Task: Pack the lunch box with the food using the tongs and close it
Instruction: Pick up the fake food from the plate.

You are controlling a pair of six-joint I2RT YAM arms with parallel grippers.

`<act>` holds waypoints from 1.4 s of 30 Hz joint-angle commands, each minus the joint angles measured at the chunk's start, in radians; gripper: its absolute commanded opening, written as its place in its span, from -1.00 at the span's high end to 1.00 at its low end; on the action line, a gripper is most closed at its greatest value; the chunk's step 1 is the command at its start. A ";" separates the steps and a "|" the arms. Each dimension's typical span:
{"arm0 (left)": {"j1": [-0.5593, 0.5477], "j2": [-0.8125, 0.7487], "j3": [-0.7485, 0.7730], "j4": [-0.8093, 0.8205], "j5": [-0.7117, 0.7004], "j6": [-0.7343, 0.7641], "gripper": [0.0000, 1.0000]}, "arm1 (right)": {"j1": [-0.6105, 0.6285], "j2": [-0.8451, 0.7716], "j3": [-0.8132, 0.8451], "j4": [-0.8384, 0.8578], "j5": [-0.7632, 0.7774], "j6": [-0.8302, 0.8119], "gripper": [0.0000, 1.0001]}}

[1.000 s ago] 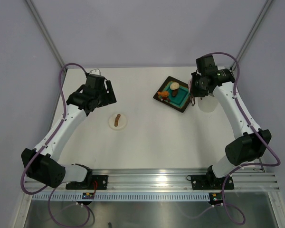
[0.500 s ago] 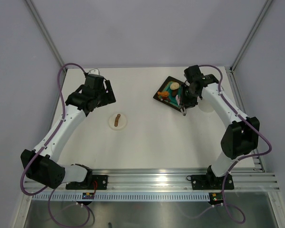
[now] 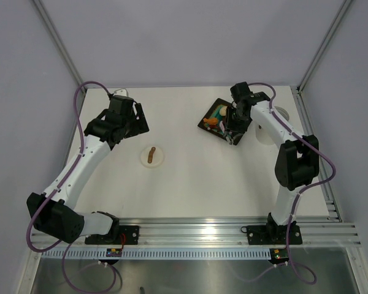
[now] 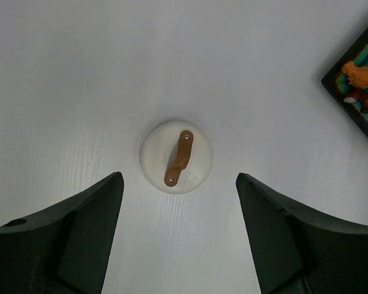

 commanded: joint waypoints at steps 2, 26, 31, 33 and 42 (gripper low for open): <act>0.011 -0.032 0.007 0.033 -0.006 0.016 -0.57 | 0.001 0.041 0.103 0.016 0.014 0.012 0.18; 0.036 -0.016 -0.007 0.041 0.003 0.020 -0.57 | -0.001 0.186 0.246 -0.042 0.132 0.012 0.08; 0.040 -0.022 -0.011 0.041 0.006 0.020 -0.57 | -0.001 0.200 0.249 -0.036 0.129 0.013 0.08; 0.039 -0.021 -0.010 0.041 0.008 0.020 -0.57 | -0.001 0.210 0.252 -0.033 0.129 0.012 0.07; 0.042 -0.033 -0.011 0.038 0.008 0.019 -0.56 | -0.007 0.281 0.296 -0.033 0.129 0.013 0.08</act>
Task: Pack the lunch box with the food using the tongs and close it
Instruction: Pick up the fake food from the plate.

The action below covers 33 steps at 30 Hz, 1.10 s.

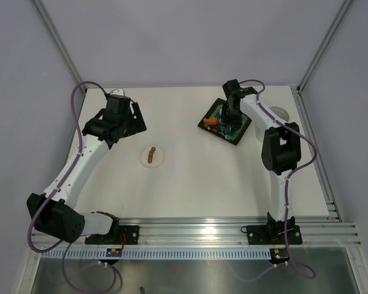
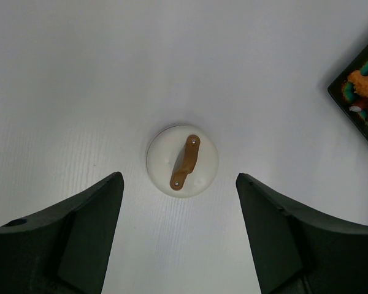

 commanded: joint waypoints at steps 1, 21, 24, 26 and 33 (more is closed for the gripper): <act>0.008 -0.035 -0.010 0.035 0.004 0.016 -0.56 | -0.005 0.019 0.064 0.000 0.017 0.004 0.08; 0.012 -0.047 -0.024 0.041 0.016 0.012 -0.57 | -0.005 -0.116 -0.043 0.003 0.064 -0.002 0.77; 0.012 -0.047 -0.024 0.041 0.020 0.012 -0.56 | -0.005 -0.174 -0.096 0.000 0.086 -0.005 0.79; 0.010 -0.045 -0.024 0.043 0.020 0.012 -0.56 | -0.005 -0.219 -0.134 0.000 0.094 -0.006 0.82; 0.012 -0.045 -0.018 0.043 0.023 0.012 -0.56 | -0.005 -0.345 -0.227 0.000 0.118 -0.008 0.86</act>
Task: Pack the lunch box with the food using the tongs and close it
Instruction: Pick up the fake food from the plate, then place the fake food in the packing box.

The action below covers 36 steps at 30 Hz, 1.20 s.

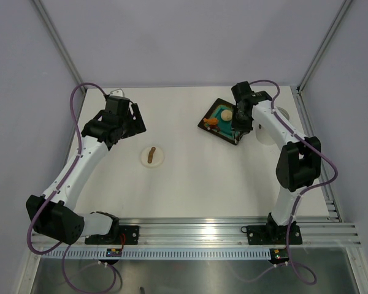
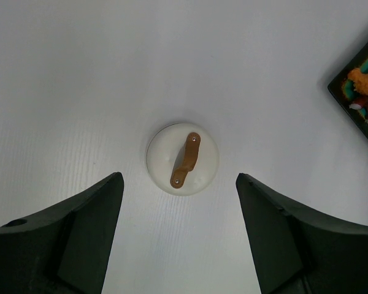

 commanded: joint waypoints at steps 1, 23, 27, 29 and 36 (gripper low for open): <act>0.005 -0.031 -0.001 0.039 0.015 0.012 -0.57 | -0.006 -0.122 -0.018 0.009 0.045 -0.007 0.85; 0.005 -0.025 0.017 0.043 0.043 0.015 -0.56 | -0.273 -0.328 0.030 -0.078 0.065 -0.076 0.81; 0.007 -0.022 0.022 0.042 0.046 0.015 -0.56 | -0.290 -0.311 -0.002 -0.069 0.067 -0.073 0.80; 0.007 -0.021 0.023 0.040 0.044 0.018 -0.56 | -0.291 -0.303 -0.021 -0.060 0.064 -0.070 0.78; 0.007 -0.013 0.019 0.037 0.037 0.016 -0.56 | -0.296 -0.286 -0.065 -0.049 0.065 -0.071 0.70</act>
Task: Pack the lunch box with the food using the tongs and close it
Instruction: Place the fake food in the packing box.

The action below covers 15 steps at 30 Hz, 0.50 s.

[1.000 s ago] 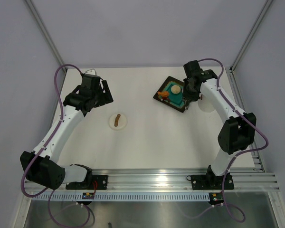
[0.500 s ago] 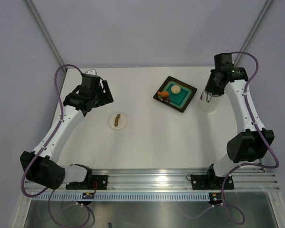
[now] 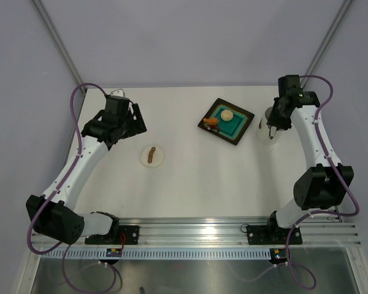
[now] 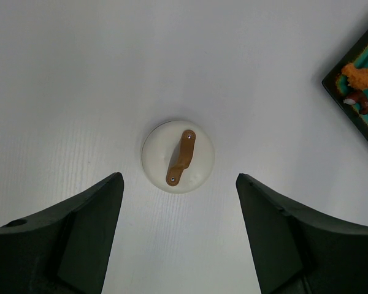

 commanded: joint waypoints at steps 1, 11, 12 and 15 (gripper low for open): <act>0.004 -0.013 0.017 0.037 0.010 0.016 -0.57 | -0.005 0.001 -0.019 0.030 0.011 -0.018 0.68; 0.004 0.001 0.016 0.040 0.015 0.015 -0.56 | -0.010 0.012 -0.025 0.038 0.010 -0.018 0.36; 0.005 -0.001 0.016 0.041 0.015 0.015 -0.57 | -0.010 0.011 -0.023 0.038 0.008 -0.018 0.33; 0.005 -0.001 0.014 0.041 0.015 0.015 -0.56 | -0.010 0.009 -0.020 0.036 0.007 -0.018 0.21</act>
